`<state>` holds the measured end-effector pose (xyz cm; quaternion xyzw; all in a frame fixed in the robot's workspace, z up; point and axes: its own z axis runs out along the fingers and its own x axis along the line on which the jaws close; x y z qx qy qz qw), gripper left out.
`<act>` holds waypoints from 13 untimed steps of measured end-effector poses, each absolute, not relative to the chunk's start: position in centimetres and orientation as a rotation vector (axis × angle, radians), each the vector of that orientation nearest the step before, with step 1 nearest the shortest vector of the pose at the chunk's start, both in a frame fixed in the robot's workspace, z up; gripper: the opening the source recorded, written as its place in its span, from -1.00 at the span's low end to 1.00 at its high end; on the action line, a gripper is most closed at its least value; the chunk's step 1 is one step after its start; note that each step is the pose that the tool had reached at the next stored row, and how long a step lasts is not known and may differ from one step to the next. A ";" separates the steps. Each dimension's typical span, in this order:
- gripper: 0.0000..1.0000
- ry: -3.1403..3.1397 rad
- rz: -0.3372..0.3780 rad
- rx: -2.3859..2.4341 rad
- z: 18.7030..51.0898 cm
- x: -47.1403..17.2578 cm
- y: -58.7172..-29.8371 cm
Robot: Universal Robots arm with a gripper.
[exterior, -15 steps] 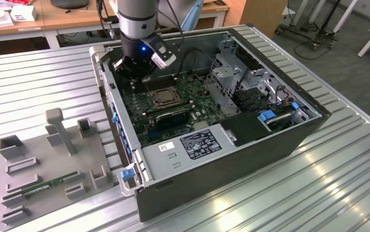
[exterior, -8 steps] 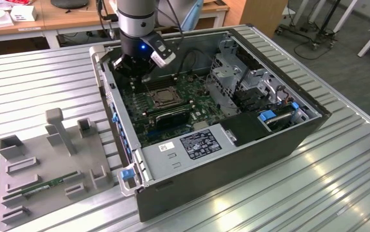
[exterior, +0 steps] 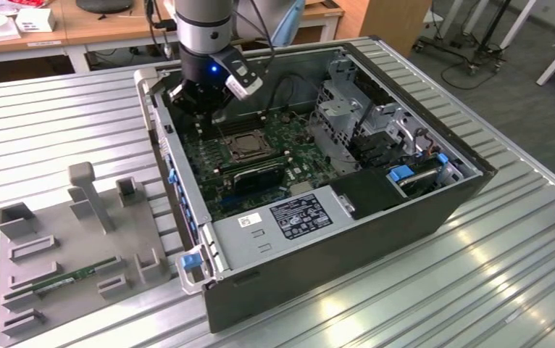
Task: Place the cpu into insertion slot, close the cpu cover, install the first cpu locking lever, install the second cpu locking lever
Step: 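Install the first cpu locking lever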
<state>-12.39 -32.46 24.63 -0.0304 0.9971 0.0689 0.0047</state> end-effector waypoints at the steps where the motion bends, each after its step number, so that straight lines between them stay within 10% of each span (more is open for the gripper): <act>1: -0.79 3.123 0.220 -0.095 24.6 -12.4 -32.5; 13: -0.79 3.121 0.243 -0.095 24.6 -10.8 -32.5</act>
